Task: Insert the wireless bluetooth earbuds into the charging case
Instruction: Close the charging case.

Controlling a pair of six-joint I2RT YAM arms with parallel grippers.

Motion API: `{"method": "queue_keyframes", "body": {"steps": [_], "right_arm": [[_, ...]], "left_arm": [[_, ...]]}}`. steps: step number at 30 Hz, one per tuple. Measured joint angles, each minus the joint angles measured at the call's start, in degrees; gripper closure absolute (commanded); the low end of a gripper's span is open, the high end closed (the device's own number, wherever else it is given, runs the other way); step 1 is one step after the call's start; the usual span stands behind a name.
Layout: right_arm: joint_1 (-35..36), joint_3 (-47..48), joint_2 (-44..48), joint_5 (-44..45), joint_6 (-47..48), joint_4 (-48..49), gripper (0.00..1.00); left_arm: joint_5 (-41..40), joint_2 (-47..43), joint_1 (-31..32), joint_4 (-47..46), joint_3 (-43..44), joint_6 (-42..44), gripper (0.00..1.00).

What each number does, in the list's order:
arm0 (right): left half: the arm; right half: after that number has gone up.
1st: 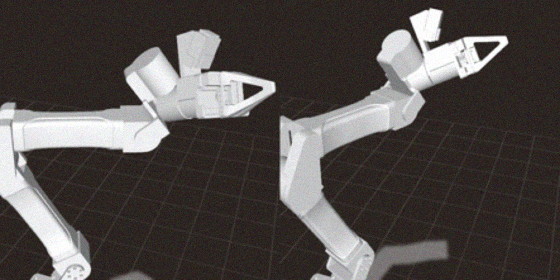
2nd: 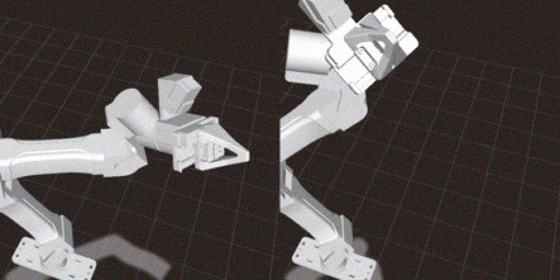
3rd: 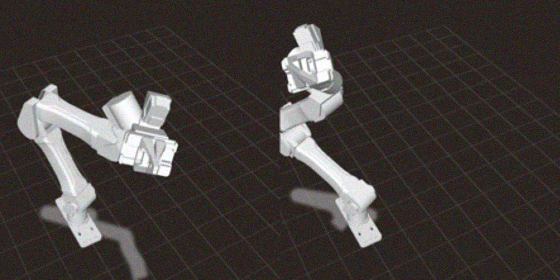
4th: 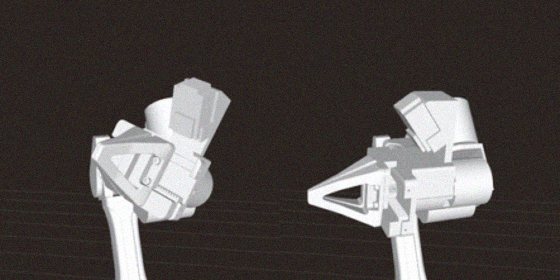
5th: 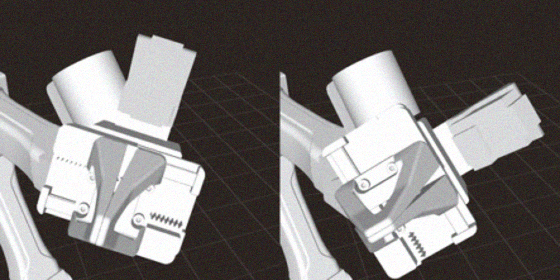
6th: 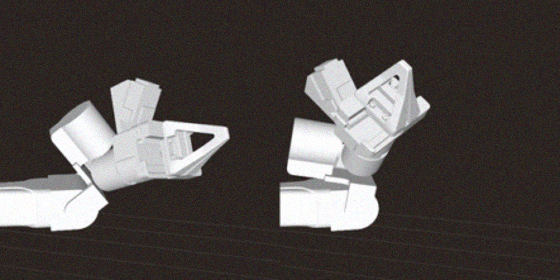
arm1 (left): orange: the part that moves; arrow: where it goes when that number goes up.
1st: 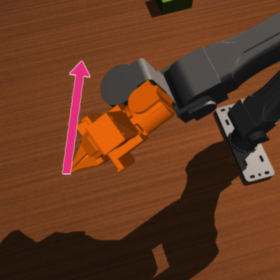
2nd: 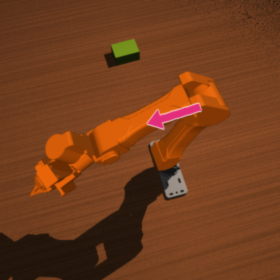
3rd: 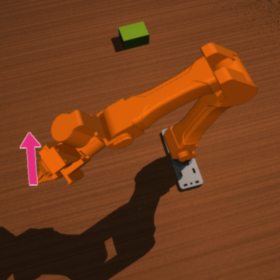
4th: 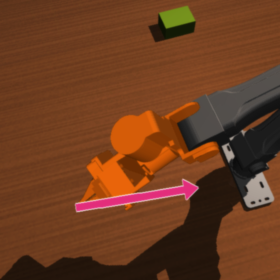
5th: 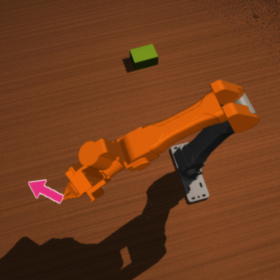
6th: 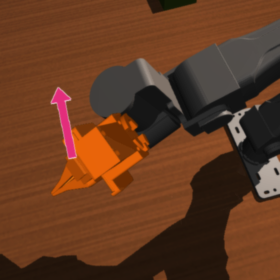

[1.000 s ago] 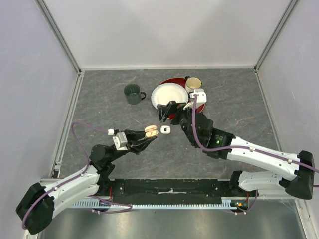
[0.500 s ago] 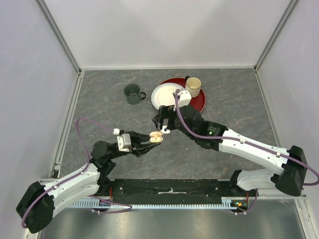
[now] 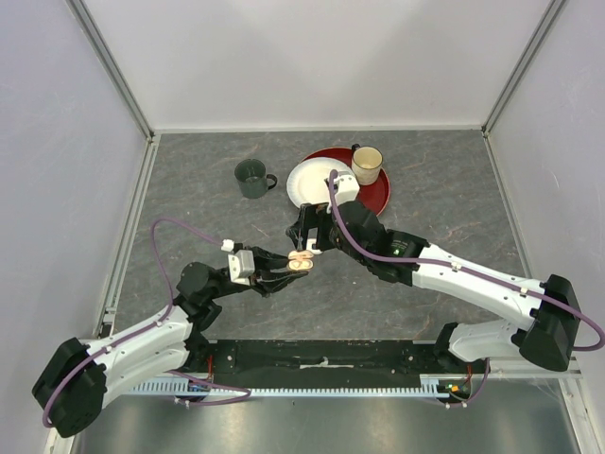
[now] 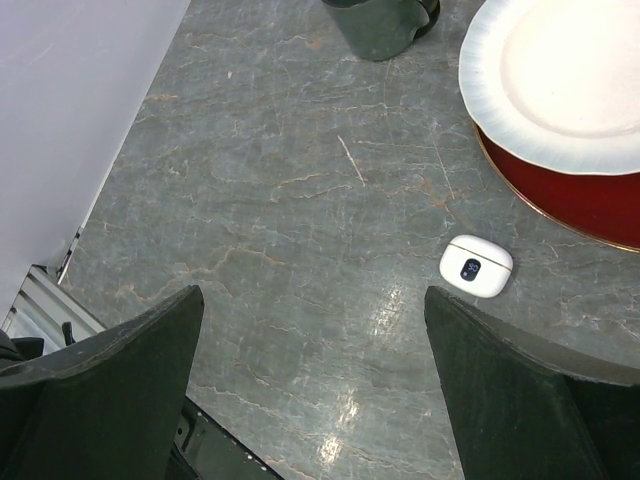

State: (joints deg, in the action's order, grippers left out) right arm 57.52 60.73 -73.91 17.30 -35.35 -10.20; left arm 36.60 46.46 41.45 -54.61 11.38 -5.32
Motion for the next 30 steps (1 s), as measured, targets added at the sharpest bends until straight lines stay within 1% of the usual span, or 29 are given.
{"method": "queue_keyframes", "body": {"steps": [8, 13, 22, 30], "right_arm": [[-0.1, -0.7, 0.3, 0.6, -0.6, 0.0, 0.02], [-0.1, -2.2, 2.8, 0.7, -0.6, -0.2, 0.02], [-0.2, -3.8, 4.3, -1.2, -1.3, -0.1, 0.02], [-0.5, -6.0, 4.8, -2.5, -2.8, 0.9, 0.02]], "left_arm": [[0.0, 0.4, 0.0, 0.8, 0.2, 0.0, 0.98], [0.0, 0.4, 0.0, 2.3, 0.3, 0.0, 0.98], [-0.1, 0.4, 0.0, 2.4, 0.4, 0.0, 0.98], [-0.6, 0.4, 0.0, 4.5, 0.4, 0.0, 0.98]]}}
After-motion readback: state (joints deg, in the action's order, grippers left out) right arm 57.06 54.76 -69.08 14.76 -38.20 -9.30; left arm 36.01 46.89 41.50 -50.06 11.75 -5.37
